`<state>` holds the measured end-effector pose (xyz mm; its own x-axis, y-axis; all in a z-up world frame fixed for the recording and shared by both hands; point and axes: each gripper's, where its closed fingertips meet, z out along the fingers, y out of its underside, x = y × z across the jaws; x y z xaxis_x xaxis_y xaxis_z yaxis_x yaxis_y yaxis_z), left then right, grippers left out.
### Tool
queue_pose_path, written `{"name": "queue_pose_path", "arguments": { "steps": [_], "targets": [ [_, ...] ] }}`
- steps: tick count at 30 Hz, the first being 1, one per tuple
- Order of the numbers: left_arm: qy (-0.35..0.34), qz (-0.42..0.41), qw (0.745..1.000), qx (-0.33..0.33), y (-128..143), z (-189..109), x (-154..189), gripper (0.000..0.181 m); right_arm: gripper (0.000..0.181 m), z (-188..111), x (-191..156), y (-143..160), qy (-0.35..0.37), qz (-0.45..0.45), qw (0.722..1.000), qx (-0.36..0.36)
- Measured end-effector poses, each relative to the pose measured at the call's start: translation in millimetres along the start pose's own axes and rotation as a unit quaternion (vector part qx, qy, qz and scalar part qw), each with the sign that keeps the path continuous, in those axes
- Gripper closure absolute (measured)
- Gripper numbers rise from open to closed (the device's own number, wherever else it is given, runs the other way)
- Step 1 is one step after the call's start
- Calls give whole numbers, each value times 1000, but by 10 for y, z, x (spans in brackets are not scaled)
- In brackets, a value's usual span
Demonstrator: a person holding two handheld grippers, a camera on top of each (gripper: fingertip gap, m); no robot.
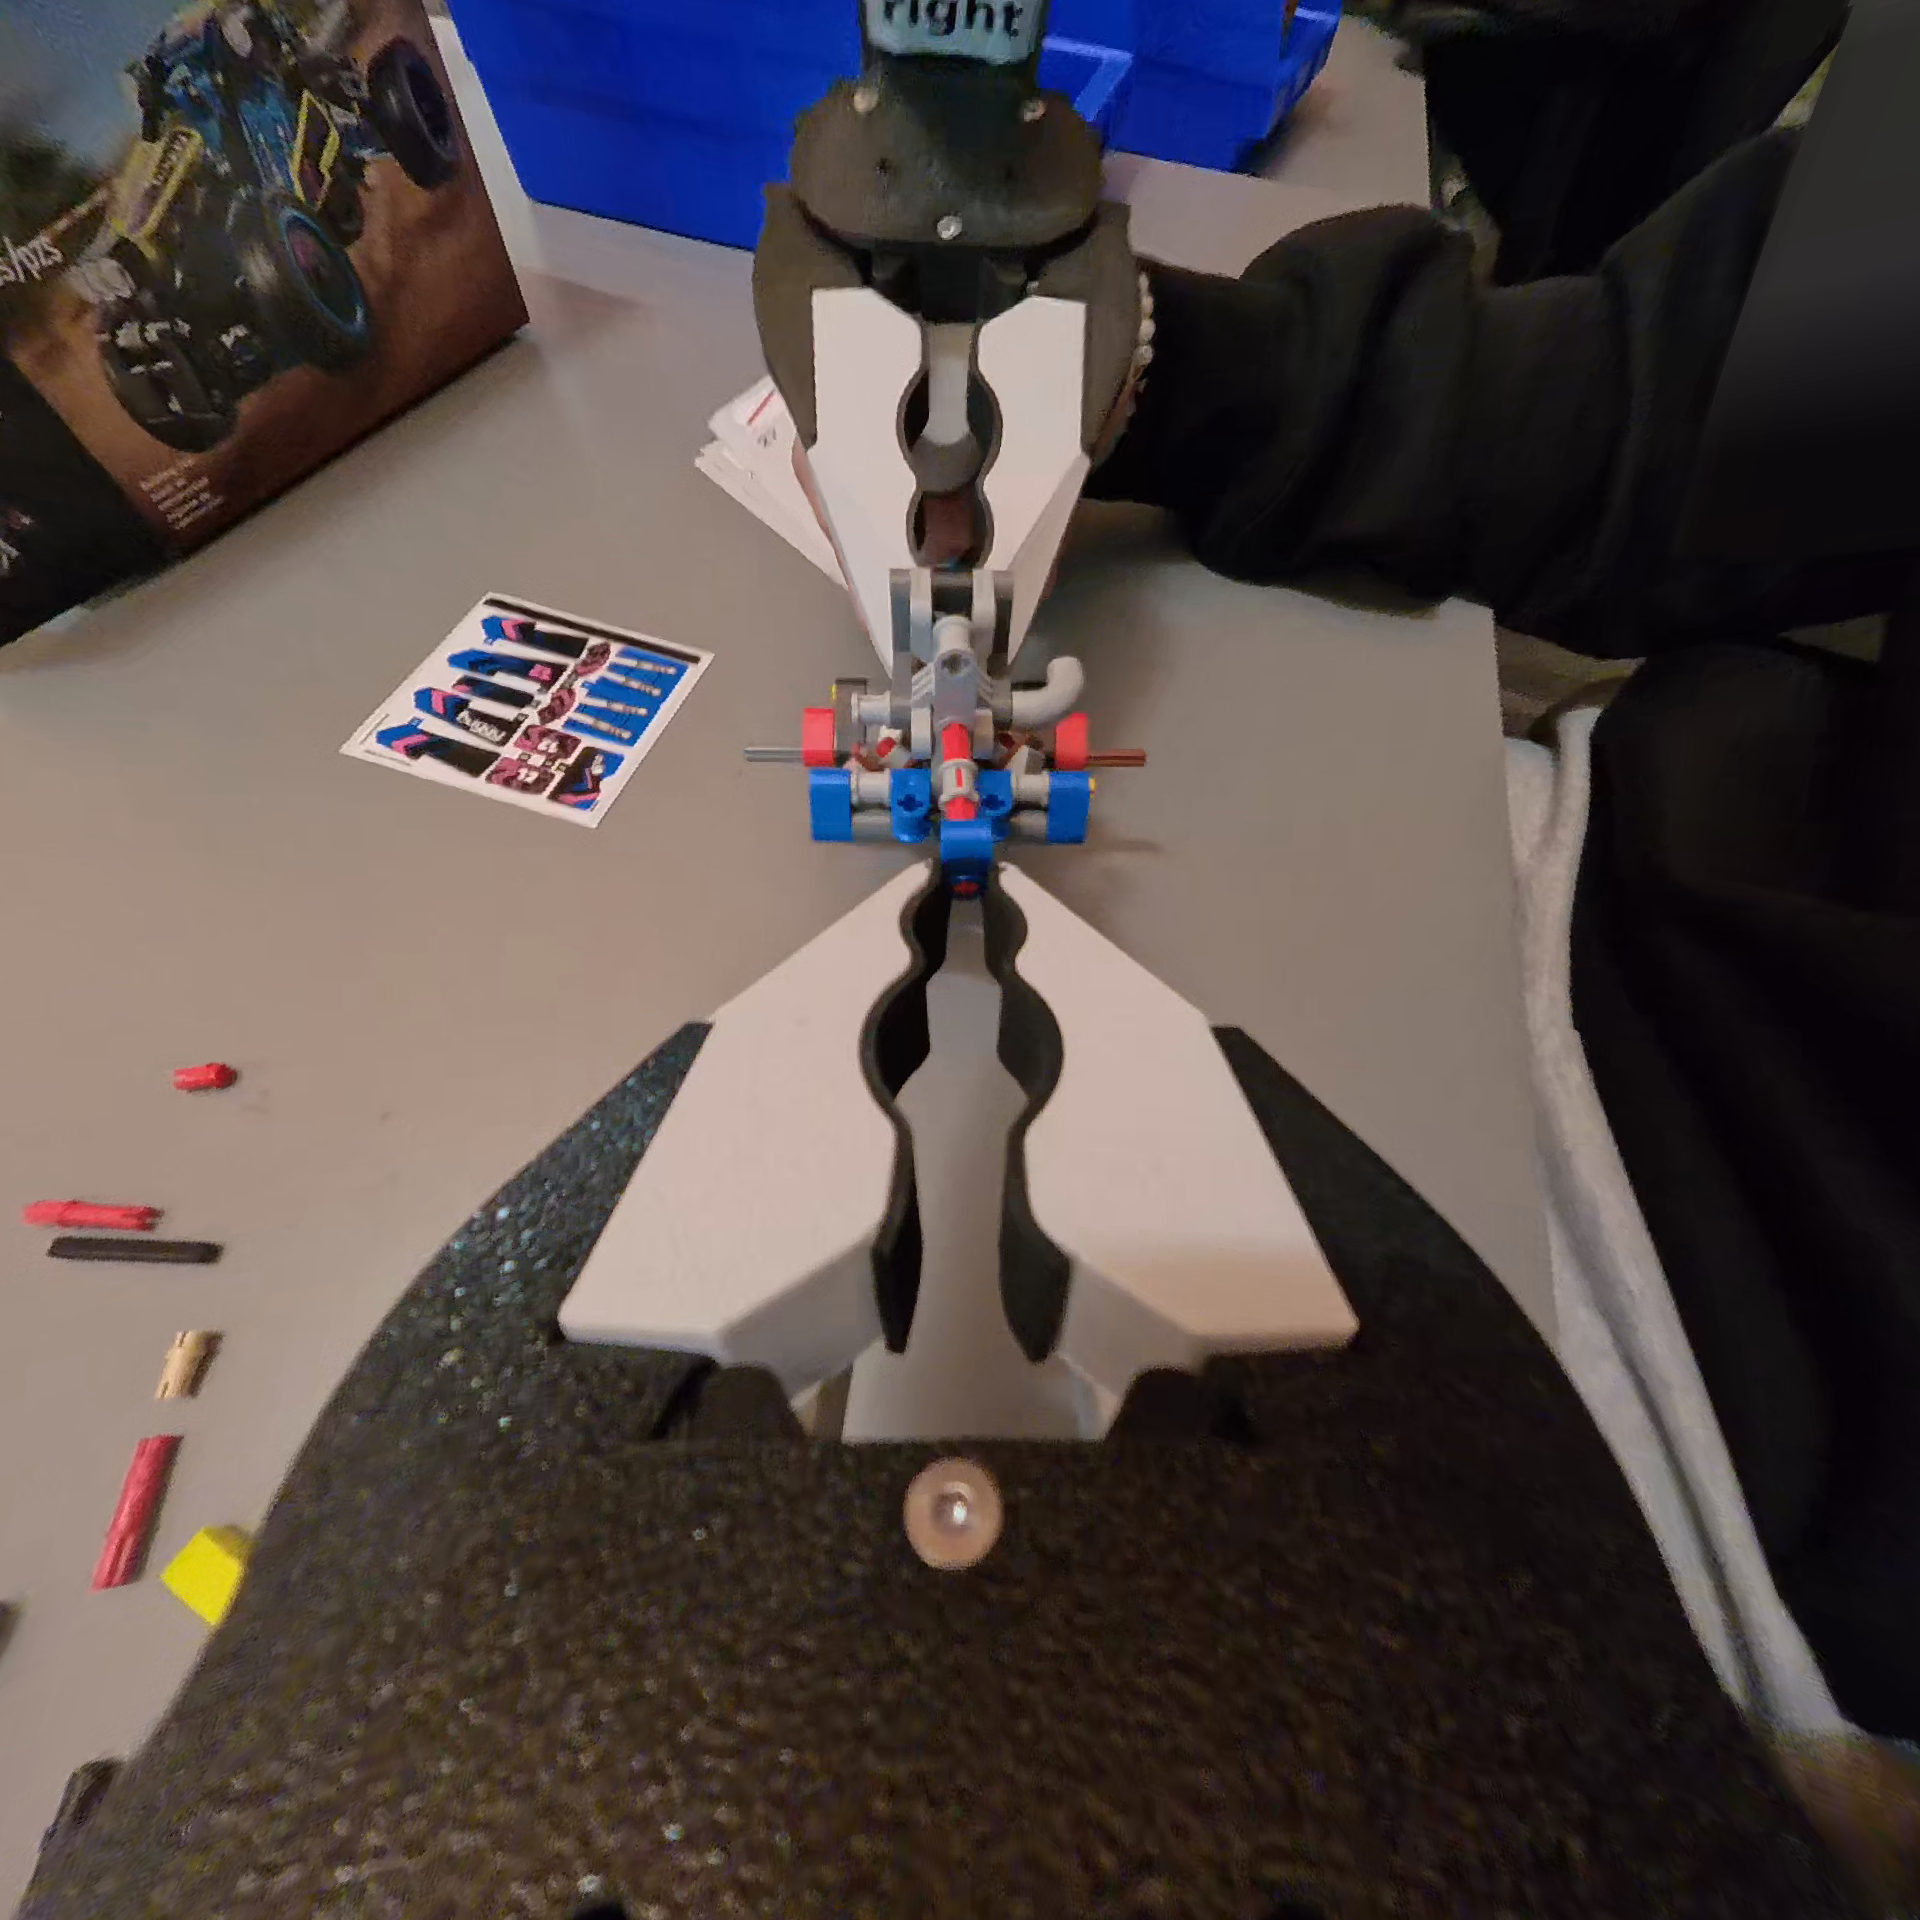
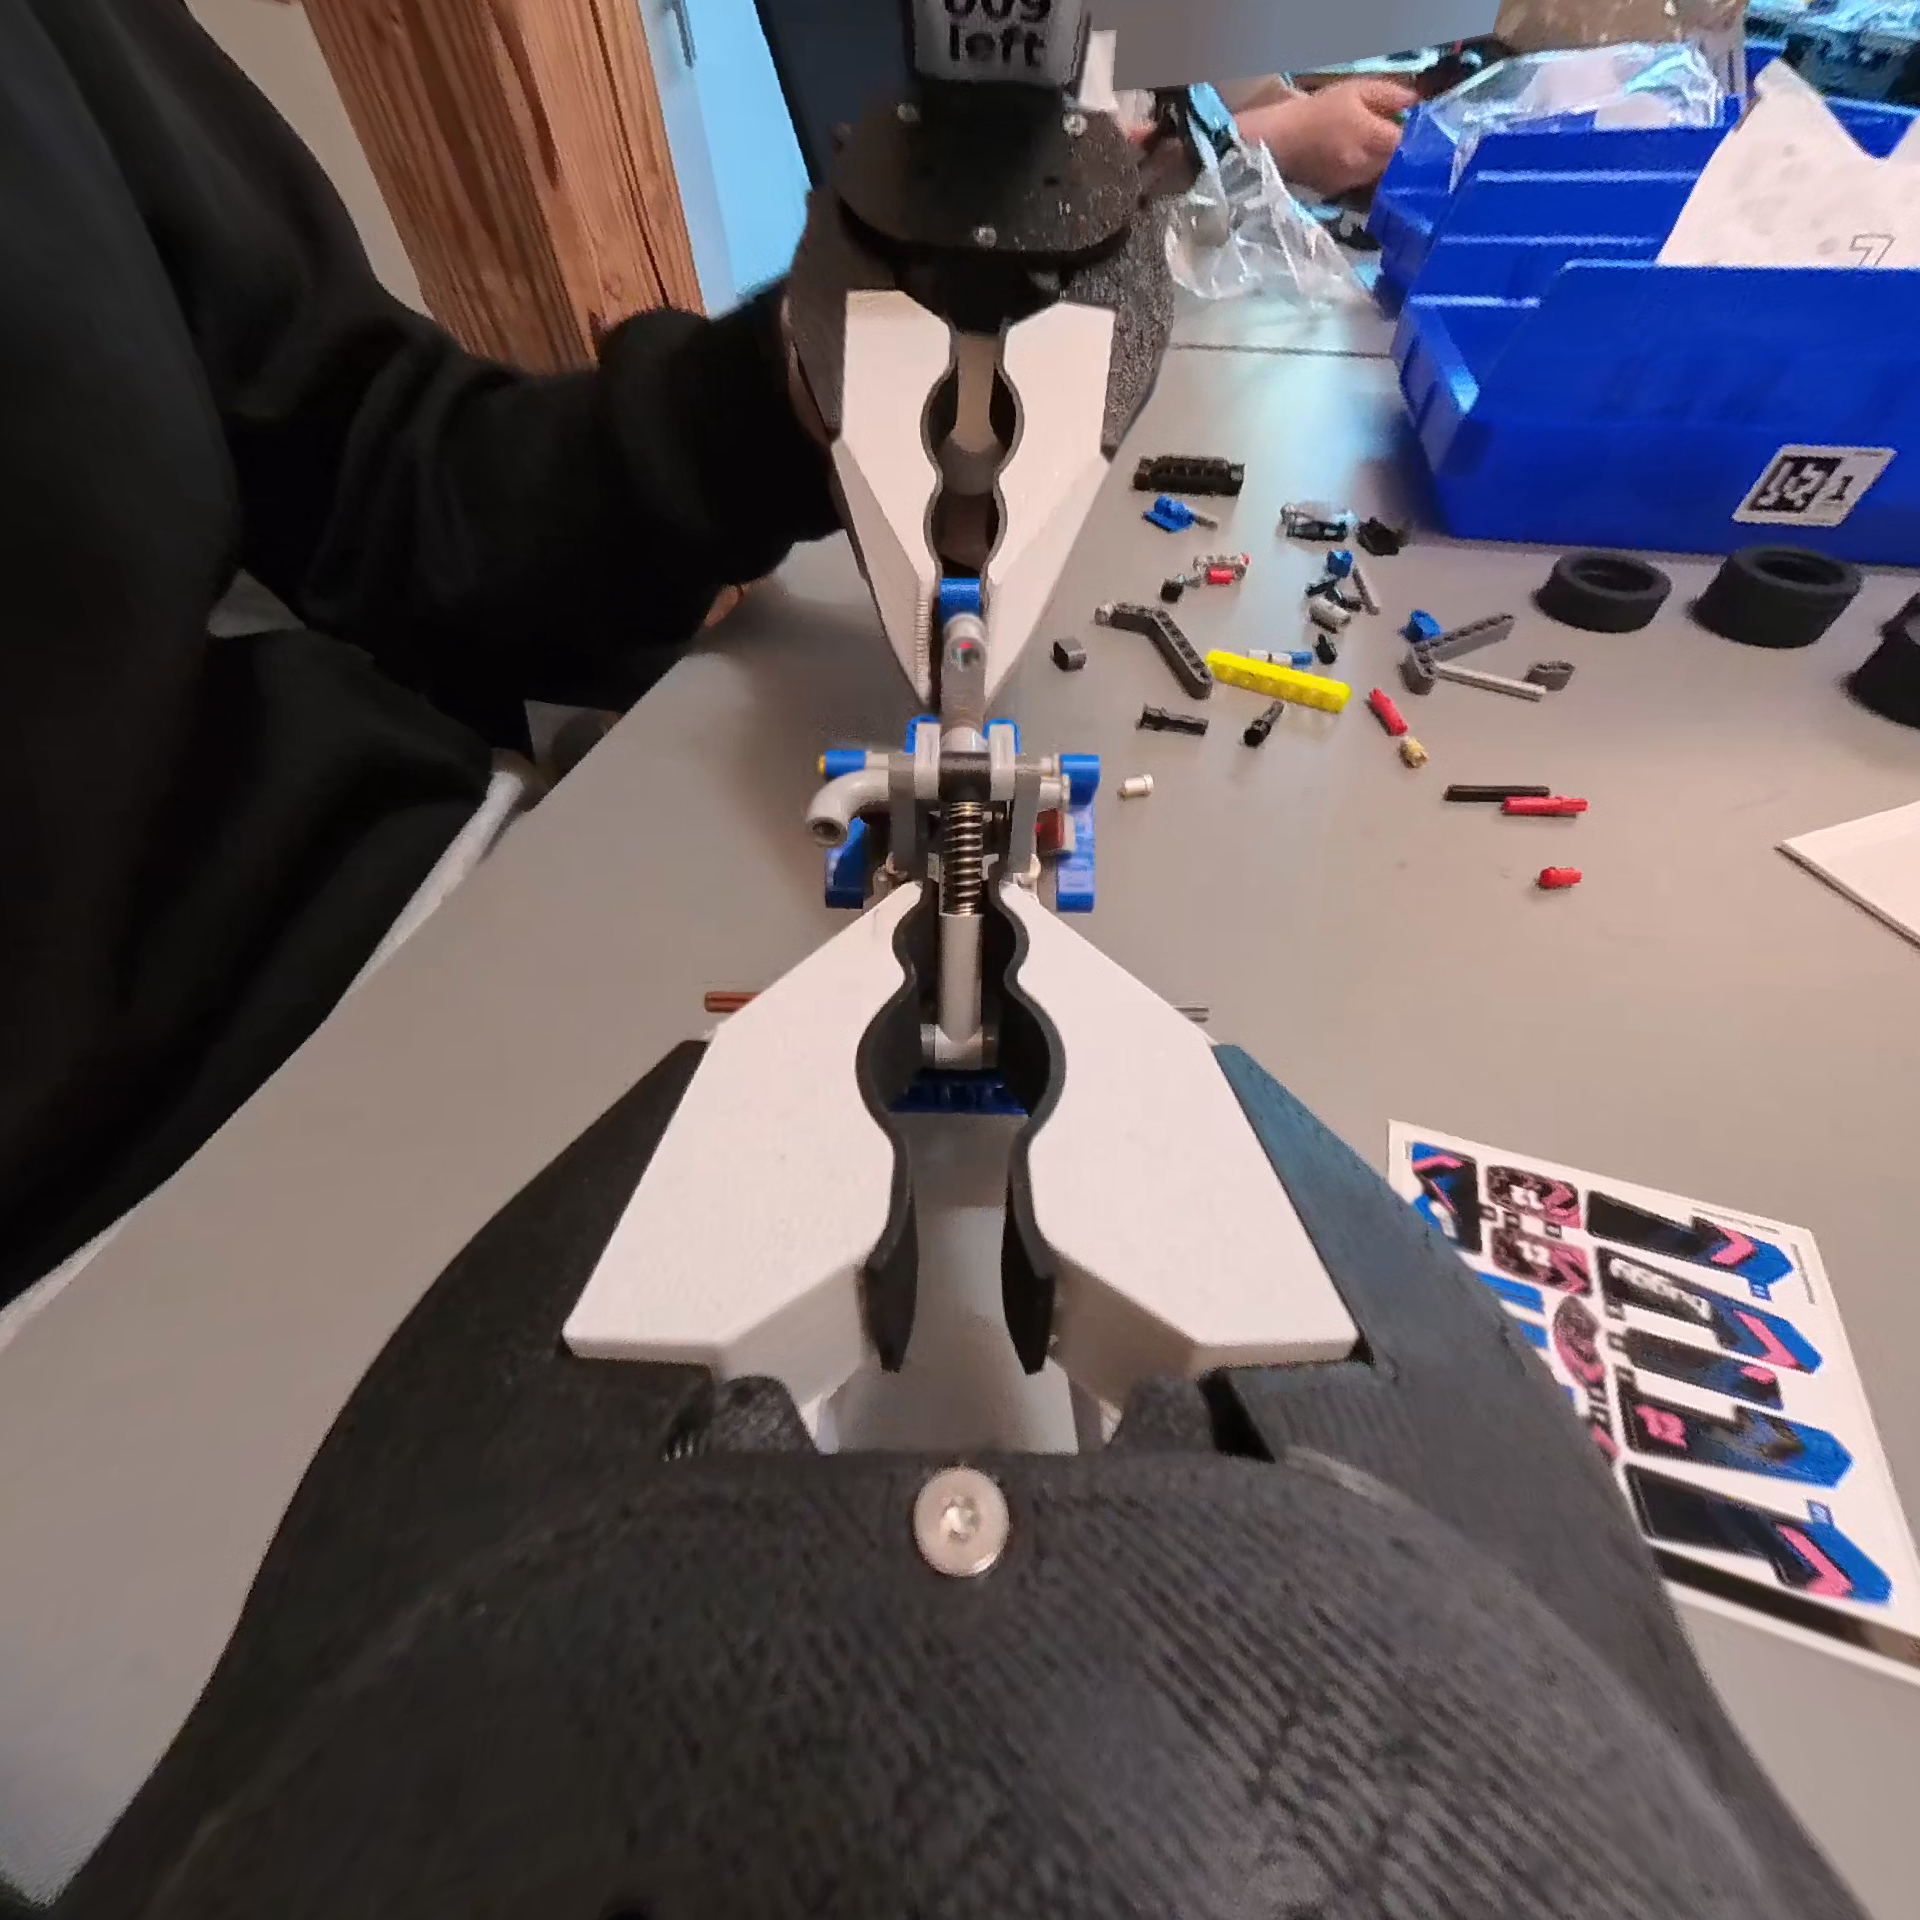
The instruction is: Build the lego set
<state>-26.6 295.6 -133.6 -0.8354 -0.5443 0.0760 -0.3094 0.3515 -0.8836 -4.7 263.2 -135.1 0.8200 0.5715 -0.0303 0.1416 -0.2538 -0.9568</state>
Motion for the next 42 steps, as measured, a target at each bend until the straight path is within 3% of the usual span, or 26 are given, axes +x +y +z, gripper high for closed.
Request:
{"name": "queue_pose_path", "arguments": {
  "steps": [12,19,21,32,42],
  "targets": [
    [-1,4,999,-44,293,35,-86,177,176,141,89,316,49,-13,992,-112],
    [2,10,999,-49,343,36,-88,177,163,166,78,313,53,-17,992,-115],
    [4,7,999,-45,339,35,-87,177,175,168,66,321,53,-25,991,-124],
    [3,13,999,-46,364,60,-92,177,176,187,84,367,82,-72,981,-161],
    [5,9,999,-33,351,69,-102,177,175,180,84,370,79,-58,984,-151]
  ]
}}
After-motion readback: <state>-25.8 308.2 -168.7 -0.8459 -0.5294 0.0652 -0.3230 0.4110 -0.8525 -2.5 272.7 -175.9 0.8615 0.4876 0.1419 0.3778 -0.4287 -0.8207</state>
